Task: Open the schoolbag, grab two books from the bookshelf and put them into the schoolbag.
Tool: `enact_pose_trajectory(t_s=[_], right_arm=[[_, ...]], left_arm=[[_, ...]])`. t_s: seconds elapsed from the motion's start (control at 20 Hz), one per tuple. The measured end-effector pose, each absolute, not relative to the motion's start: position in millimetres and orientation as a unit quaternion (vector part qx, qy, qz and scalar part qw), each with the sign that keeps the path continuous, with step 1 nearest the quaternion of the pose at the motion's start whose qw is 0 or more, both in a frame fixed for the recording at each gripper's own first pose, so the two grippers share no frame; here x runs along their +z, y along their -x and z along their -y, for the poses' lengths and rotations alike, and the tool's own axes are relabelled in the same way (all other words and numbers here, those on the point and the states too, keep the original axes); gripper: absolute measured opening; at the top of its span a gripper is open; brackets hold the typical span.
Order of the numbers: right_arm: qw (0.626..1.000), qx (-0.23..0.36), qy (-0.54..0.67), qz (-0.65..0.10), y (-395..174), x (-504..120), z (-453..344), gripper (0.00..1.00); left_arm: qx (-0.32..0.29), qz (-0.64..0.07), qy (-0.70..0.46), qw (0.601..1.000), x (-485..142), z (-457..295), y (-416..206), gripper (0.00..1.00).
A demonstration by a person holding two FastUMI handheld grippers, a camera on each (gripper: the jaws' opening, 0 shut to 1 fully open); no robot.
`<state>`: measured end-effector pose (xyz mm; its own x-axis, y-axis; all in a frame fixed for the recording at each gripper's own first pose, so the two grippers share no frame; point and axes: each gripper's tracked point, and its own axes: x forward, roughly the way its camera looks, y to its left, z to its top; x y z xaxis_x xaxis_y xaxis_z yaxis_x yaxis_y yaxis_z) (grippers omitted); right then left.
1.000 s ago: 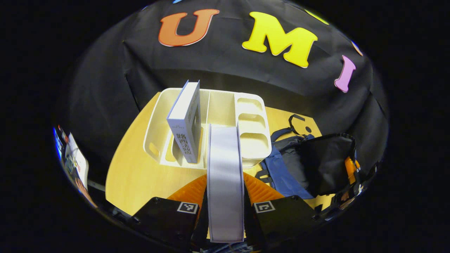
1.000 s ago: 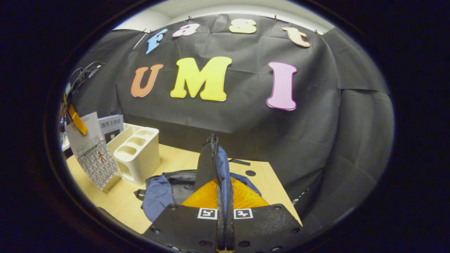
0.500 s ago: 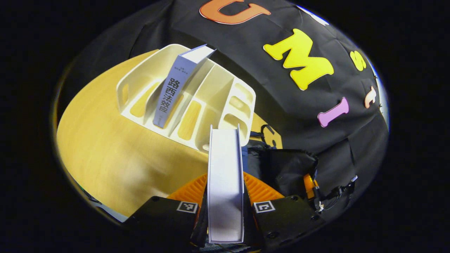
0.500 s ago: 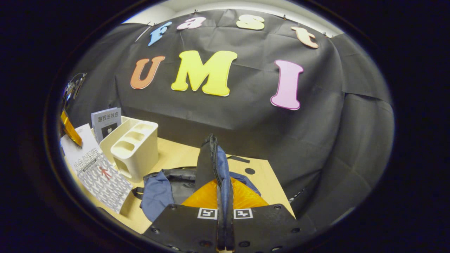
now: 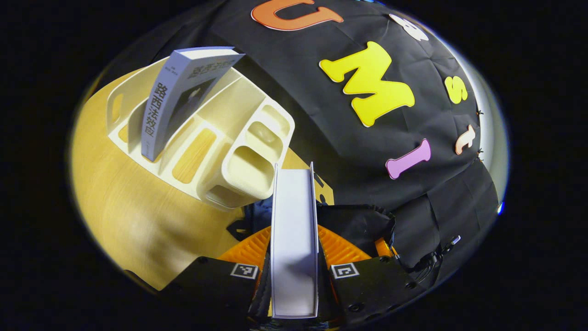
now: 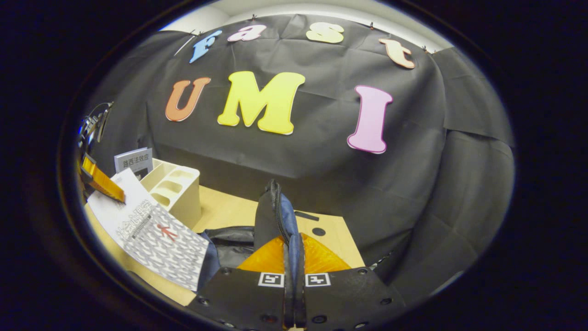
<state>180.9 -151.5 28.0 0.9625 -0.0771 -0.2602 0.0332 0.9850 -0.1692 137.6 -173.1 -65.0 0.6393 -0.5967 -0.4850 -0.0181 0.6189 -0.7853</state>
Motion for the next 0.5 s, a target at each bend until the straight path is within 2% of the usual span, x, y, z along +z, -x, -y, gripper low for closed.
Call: enact_pose_trajectory(t_s=[0.5], right_arm=[[0.992, -0.020, 0.071, -0.107, -188.1, 46.4, 157.2, 0.02]], left_arm=[[-0.188, -0.383, 0.422, 0.800, -101.3, 281.2, -180.1, 0.43]])
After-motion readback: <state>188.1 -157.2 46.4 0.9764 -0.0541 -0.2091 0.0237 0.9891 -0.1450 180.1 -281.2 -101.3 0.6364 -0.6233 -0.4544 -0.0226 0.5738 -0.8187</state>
